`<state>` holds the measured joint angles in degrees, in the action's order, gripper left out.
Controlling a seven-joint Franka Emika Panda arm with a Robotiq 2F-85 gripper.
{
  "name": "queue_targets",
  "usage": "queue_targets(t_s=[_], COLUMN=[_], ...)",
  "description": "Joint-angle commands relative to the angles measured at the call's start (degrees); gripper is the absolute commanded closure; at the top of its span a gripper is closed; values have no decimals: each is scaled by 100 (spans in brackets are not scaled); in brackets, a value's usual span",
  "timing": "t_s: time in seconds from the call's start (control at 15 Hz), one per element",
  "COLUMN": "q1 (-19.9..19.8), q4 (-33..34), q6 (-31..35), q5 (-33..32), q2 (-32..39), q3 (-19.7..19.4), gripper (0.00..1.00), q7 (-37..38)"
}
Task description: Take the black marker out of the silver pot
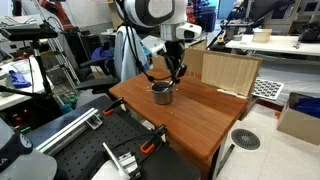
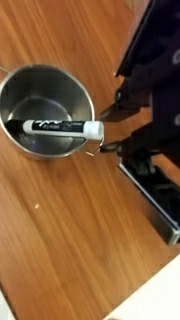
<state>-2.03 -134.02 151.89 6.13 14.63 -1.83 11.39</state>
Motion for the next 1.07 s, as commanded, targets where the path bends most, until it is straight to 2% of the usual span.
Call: queue_targets(t_s=[0.0, 0.4, 0.73, 0.8, 1.0], q1=[84, 80, 211, 248, 328], q4=[-24, 25, 102, 109, 113], q6=[-84, -128, -102, -73, -42], q5=[-85, -36, -72, -94, -115], q2=[-68, 29, 196, 218, 248], q3=[-77, -39, -7, -3, -8], gripper=[42, 1, 0, 19, 44], q7=[75, 35, 84, 83, 80])
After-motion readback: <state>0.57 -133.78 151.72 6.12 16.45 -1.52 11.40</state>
